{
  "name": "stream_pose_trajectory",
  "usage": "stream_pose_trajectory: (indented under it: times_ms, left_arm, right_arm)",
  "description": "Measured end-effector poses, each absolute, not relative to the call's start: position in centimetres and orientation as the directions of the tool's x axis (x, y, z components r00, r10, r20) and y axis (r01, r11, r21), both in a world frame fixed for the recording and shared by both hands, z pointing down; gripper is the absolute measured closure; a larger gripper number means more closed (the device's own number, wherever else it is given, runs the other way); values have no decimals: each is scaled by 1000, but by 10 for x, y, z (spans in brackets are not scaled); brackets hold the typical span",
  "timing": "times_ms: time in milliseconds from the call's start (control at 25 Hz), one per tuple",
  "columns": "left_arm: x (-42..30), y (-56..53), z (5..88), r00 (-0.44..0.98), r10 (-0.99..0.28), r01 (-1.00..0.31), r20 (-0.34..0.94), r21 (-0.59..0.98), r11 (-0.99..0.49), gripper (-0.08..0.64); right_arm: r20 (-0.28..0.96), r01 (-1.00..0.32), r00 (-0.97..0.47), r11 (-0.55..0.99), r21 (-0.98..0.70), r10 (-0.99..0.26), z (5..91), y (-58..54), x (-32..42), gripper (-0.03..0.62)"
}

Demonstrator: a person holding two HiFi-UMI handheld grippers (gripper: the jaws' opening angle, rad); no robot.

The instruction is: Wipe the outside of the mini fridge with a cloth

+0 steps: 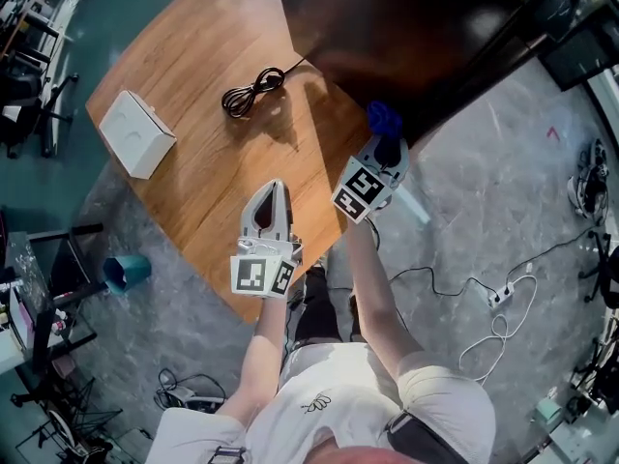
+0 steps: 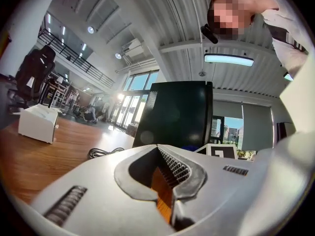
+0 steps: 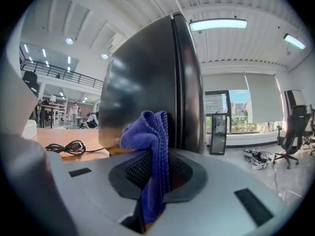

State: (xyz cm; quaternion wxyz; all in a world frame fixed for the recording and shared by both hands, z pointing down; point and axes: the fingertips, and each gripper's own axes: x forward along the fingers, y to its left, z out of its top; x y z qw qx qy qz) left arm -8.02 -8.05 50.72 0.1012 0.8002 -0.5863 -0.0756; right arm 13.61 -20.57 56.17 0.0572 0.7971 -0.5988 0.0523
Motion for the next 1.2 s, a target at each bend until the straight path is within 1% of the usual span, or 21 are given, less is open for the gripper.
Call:
stream_pose_trajectory:
  times_ms: [280, 400, 640, 840, 920, 1040, 1200]
  left_arm:
    - [-53, -60, 507, 306, -952, -915, -23, 269, -301, 555]
    - [-44, -53, 507, 312, -950, -914, -22, 268, -306, 555]
    - [-40, -47, 505, 300, -953, -919, -31, 259, -298, 555]
    - [-42, -42, 502, 281, -959, -925, -40, 255, -282, 555]
    - [-41, -41, 497, 270, -962, -924, -47, 267, -273, 555]
    - [-33, -41, 477, 252, -966, -928, -53, 271, -256, 555]
    - [-10, -35, 432, 288, -956, -934, -62, 203, -295, 555]
  right_arm:
    - [168, -953, 299, -302, 13, -939, 567, -176, 170, 531]
    - [164, -957, 290, -287, 38, -943, 567, -171, 178, 530]
    - [161, -958, 286, -281, 53, -945, 570, -164, 188, 530]
    - [165, -968, 251, -247, 45, -954, 567, -159, 190, 531]
    - [175, -977, 213, -211, 31, -961, 560, -152, 187, 531]
    - [199, -995, 104, -101, 25, -974, 541, -133, 175, 531]
    - [179, -998, -50, 45, -35, -983, 490, -96, 158, 530]
